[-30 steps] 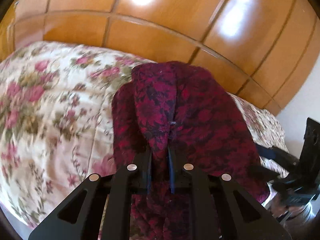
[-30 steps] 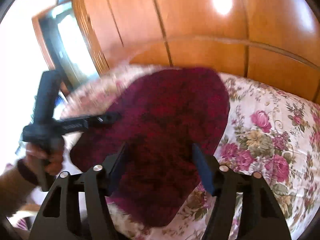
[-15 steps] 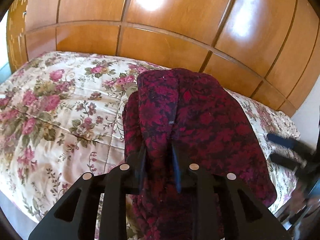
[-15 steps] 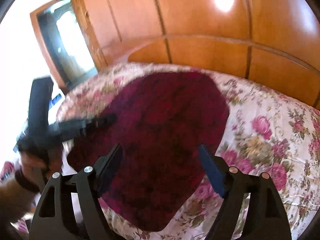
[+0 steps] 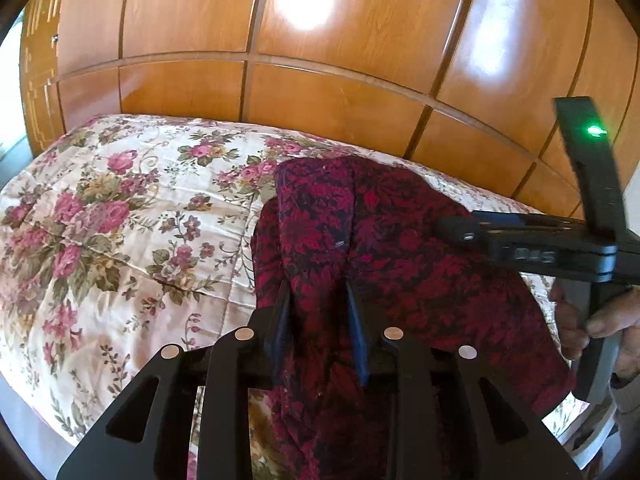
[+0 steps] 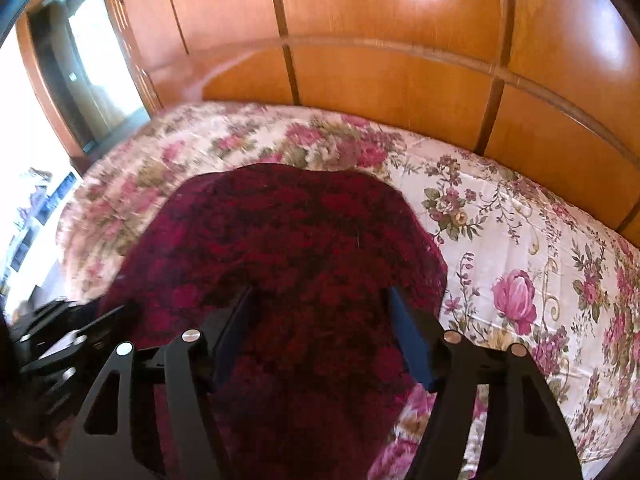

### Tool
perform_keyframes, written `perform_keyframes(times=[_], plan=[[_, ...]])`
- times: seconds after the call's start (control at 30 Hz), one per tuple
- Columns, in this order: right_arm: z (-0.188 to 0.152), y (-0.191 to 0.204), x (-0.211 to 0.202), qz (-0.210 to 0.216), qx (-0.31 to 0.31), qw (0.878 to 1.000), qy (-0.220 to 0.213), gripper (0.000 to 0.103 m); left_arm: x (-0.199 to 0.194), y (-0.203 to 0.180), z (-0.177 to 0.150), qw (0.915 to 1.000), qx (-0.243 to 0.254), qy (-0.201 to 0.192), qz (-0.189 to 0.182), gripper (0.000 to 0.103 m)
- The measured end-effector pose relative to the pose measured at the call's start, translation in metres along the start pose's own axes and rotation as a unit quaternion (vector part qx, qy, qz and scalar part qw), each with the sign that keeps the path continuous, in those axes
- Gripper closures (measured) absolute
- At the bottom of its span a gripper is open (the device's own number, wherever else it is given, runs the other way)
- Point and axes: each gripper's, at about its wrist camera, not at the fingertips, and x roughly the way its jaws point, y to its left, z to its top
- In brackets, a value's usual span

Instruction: Fold small clothes

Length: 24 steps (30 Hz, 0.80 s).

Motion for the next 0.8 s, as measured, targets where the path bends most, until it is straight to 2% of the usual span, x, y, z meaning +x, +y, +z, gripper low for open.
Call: perform_keyframes(times=[0.07,0.2,0.27,0.3,0.37,0.4,0.43,0.5,0.67,0.8], plan=[[0.001,0.004,0.011,-0.013,-0.005,1.0,0.004,0.032,0.002,0.002,0.002,1.0,-0.002,0.001,0.007,0.078],[-0.002,0.005,0.004,-0.013,-0.003,1.0,-0.011,0.029,0.002,0.003,0.001,0.9999,-0.001,0.003,0.01,0.078],[-0.005,0.0,-0.004,0.002,0.01,1.0,-0.025,0.019,0.001,0.003,-0.001,0.9999,-0.002,0.002,0.014,0.07],[-0.008,-0.005,-0.01,0.016,0.027,0.999,-0.033,0.011,0.0,0.004,-0.002,0.9999,-0.003,0.001,0.016,0.065],[-0.013,-0.016,-0.021,0.046,0.059,0.996,-0.045,0.006,-0.001,0.006,-0.003,0.9998,-0.01,0.004,0.015,0.063],[-0.019,-0.024,-0.027,0.062,0.081,0.993,-0.053,0.004,-0.001,0.007,-0.004,0.9998,-0.011,0.005,0.018,0.056],[-0.025,-0.032,-0.032,0.078,0.1,0.99,-0.06,0.003,-0.001,0.008,-0.005,0.9996,-0.013,0.004,0.026,0.05],[-0.038,-0.049,-0.037,0.115,0.137,0.982,-0.061,0.003,-0.001,0.009,-0.006,0.9996,-0.016,0.007,0.024,0.049],[-0.079,-0.09,-0.03,0.189,0.228,0.954,-0.041,0.002,0.004,0.012,-0.008,0.999,-0.001,0.016,0.041,0.026],[-0.104,-0.114,-0.018,0.236,0.29,0.927,-0.03,0.002,0.015,0.028,-0.012,0.9989,-0.017,0.041,0.016,0.022]])
